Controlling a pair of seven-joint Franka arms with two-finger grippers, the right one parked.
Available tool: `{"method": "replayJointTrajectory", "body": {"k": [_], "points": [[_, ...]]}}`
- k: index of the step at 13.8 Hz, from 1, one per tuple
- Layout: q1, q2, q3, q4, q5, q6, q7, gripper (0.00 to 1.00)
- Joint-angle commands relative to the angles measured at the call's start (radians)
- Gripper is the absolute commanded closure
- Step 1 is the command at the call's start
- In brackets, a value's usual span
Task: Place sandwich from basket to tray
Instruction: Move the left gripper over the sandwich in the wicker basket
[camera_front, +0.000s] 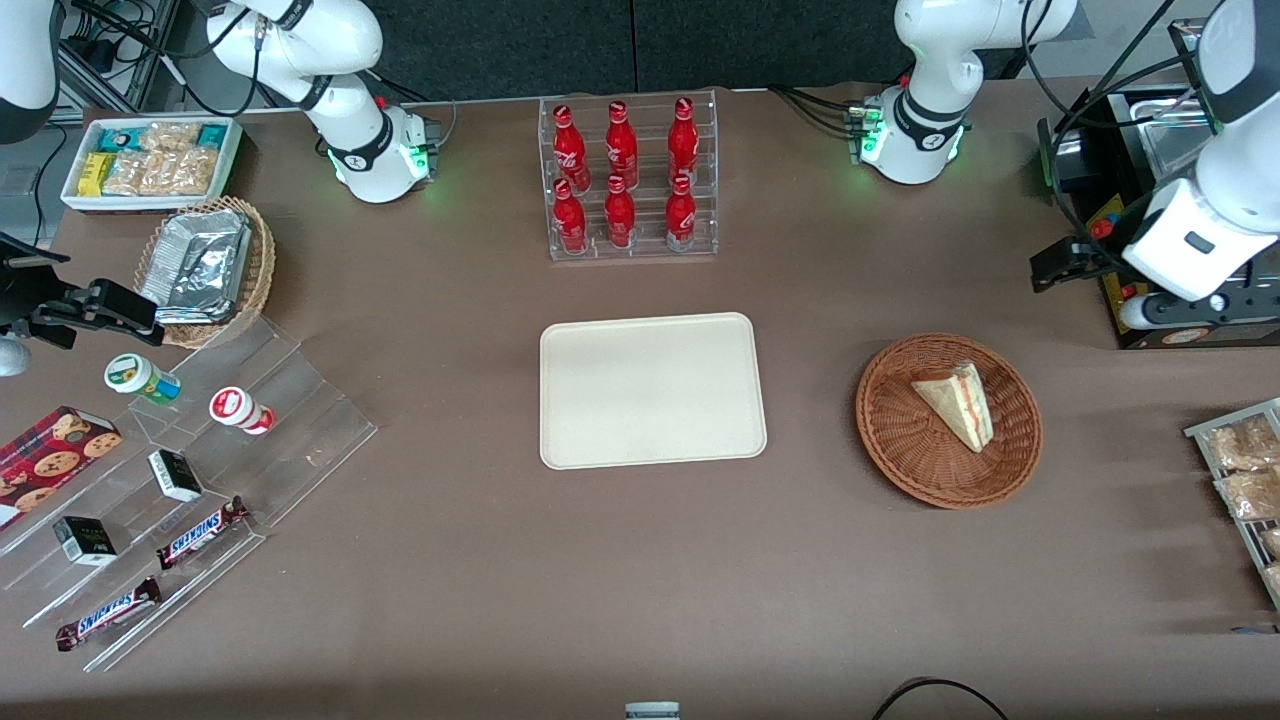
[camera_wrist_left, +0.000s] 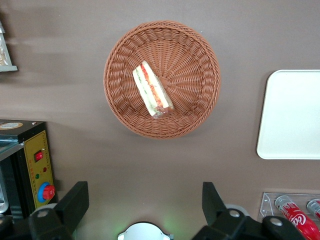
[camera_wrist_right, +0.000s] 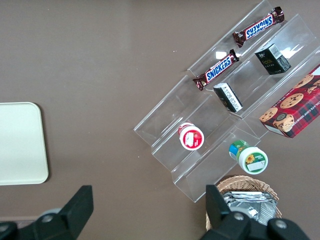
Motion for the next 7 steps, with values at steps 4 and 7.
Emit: {"method": "replayJointTrajectory", "body": {"k": [4,7], "points": [[-0.01,-0.009,0.009,-0.042,0.01,0.035,0.017,0.0],[-0.01,-0.042,0.01,-0.212,0.025,0.167,-0.02,0.0]]}}
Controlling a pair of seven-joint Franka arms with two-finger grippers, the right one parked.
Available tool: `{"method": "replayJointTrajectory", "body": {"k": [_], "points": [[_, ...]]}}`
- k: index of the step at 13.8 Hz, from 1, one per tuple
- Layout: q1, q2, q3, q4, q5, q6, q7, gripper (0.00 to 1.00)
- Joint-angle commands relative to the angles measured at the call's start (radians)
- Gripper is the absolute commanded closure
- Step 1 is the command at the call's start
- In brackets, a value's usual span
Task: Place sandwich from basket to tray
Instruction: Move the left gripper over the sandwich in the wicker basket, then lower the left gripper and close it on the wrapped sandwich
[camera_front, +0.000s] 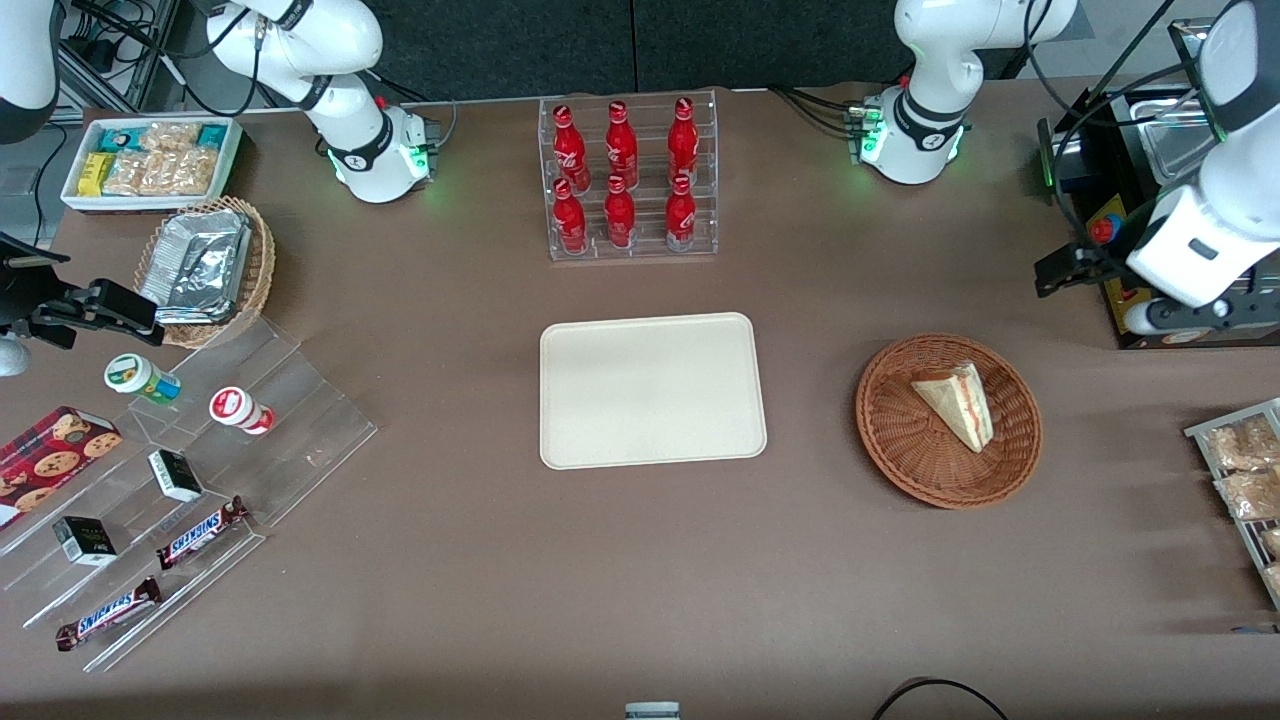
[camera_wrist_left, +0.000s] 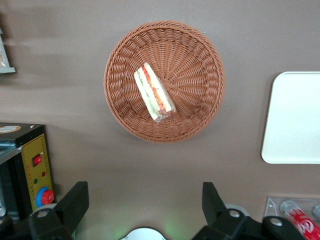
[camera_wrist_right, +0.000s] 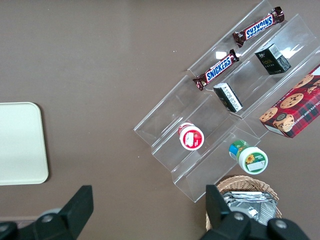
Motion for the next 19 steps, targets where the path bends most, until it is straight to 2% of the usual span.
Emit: {"method": "replayJointTrajectory", "body": {"k": [1,5,8,11,16,19], "points": [[-0.009,-0.04,0.004,-0.167,0.025,0.13,-0.046,0.0],[-0.014,-0.037,0.004,-0.368,0.025,0.421,-0.204,0.0],[-0.023,-0.025,0.004,-0.437,0.025,0.566,-0.451,0.0],[-0.026,0.006,0.004,-0.465,0.025,0.602,-0.477,0.0],[-0.026,0.047,0.006,-0.581,0.023,0.782,-0.479,0.0],[-0.023,0.096,0.007,-0.601,0.014,0.891,-0.514,0.0]]}}
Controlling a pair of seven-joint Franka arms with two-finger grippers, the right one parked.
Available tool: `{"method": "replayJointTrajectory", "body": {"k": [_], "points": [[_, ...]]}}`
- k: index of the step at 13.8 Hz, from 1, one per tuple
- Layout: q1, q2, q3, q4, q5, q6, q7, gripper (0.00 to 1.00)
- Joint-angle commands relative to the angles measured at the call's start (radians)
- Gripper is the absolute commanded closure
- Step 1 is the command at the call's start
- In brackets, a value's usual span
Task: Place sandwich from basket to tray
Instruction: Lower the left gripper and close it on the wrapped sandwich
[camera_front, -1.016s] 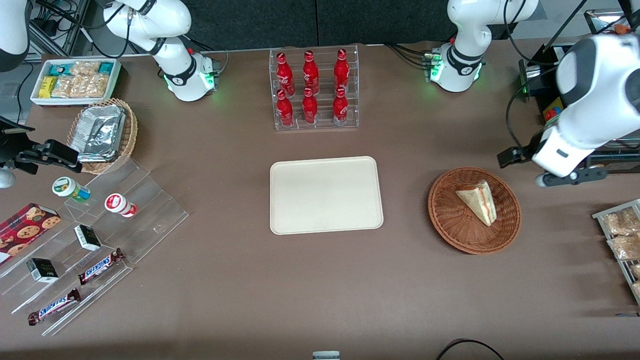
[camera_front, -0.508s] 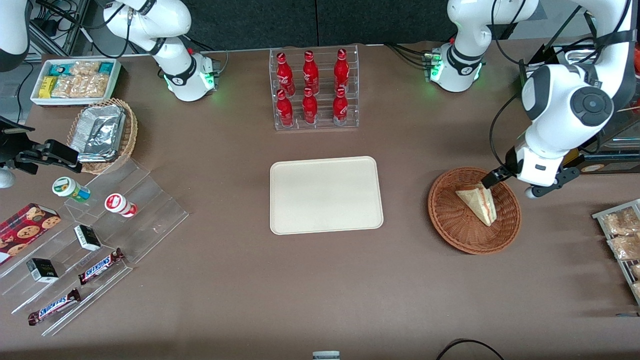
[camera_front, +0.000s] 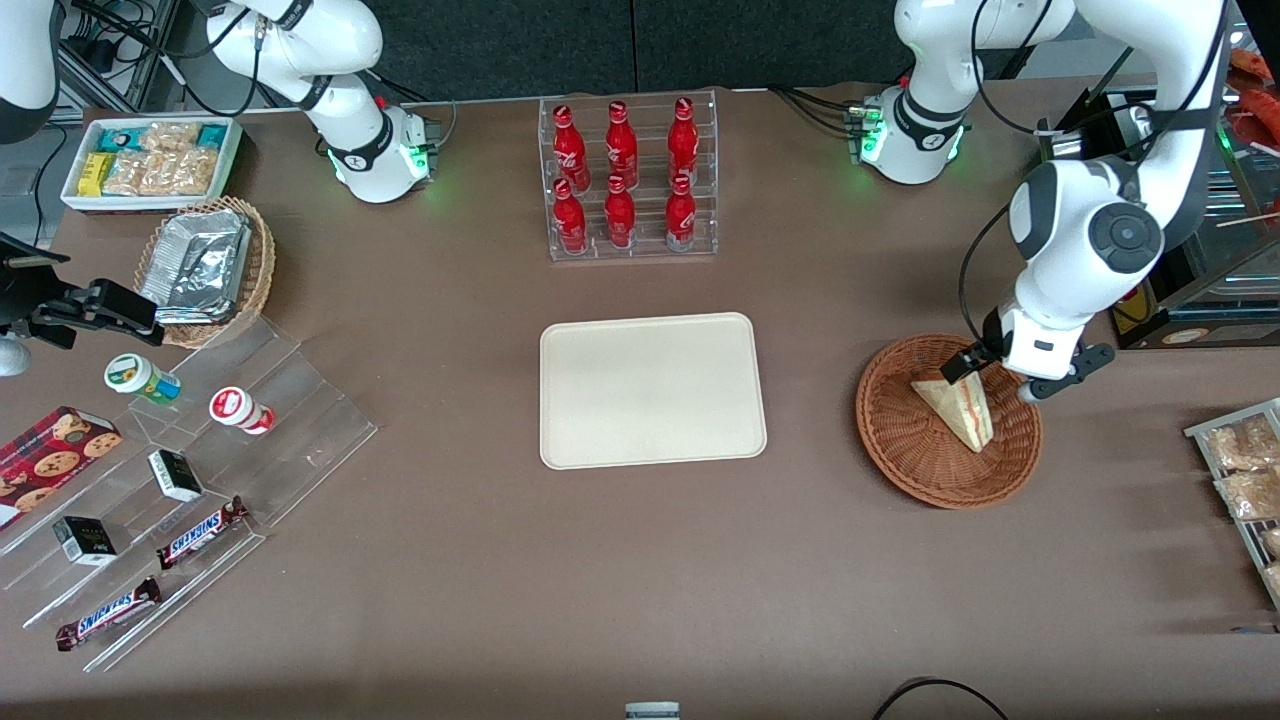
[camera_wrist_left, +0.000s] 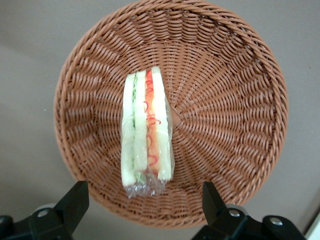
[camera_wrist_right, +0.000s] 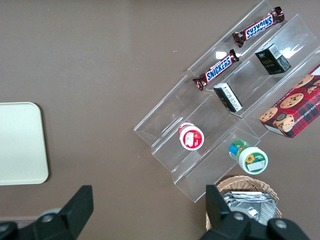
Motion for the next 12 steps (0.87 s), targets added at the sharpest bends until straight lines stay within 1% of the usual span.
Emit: {"method": "replayJointTrajectory", "body": {"k": [1,5,6,7,8,9,12], "points": [[-0.007,0.042,0.008,-0.012,0.006,0.086,-0.049,0.0],[-0.004,0.102,0.035,-0.011,0.005,0.131,-0.054,0.0],[-0.003,0.115,0.035,-0.011,0.005,0.134,-0.055,0.02],[-0.003,0.122,0.035,-0.012,0.005,0.149,-0.057,0.1],[-0.001,0.128,0.035,-0.014,0.005,0.154,-0.07,0.29],[-0.001,0.131,0.035,-0.014,0.005,0.156,-0.089,0.45],[-0.001,0.132,0.035,-0.014,0.005,0.153,-0.129,0.91]]}}
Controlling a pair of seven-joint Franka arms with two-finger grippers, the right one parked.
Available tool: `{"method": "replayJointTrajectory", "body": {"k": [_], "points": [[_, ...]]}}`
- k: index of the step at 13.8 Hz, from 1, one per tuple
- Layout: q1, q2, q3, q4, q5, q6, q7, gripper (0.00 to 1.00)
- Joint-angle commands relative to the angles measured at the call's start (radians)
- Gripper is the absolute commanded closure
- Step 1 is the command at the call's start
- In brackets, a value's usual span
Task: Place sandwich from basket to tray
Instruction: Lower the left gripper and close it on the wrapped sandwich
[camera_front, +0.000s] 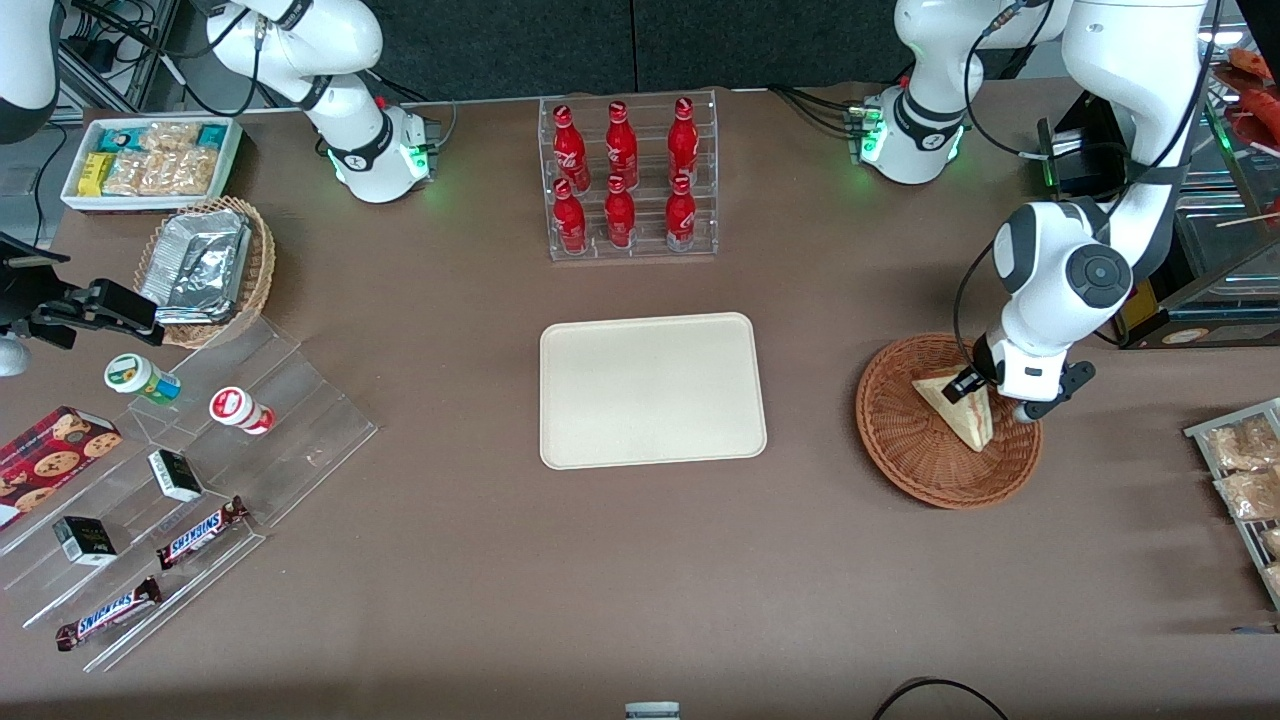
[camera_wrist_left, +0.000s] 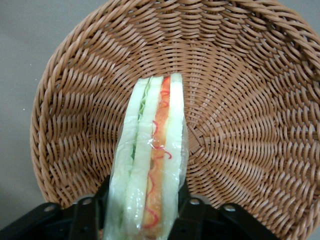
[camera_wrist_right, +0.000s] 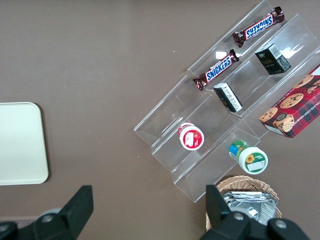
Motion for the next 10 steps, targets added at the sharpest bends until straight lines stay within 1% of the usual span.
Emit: {"method": "replayJointTrajectory", "body": {"k": [1,6,8,10], "points": [[-0.003,-0.004,0.001,-0.003,0.005,0.012,-0.048,1.0],[-0.012,-0.002,-0.004,0.054,0.012,-0.041,-0.054,1.0],[-0.035,-0.013,-0.007,0.107,0.014,-0.13,-0.051,1.0],[-0.081,-0.005,-0.007,0.219,0.016,-0.286,-0.054,1.0]]}}
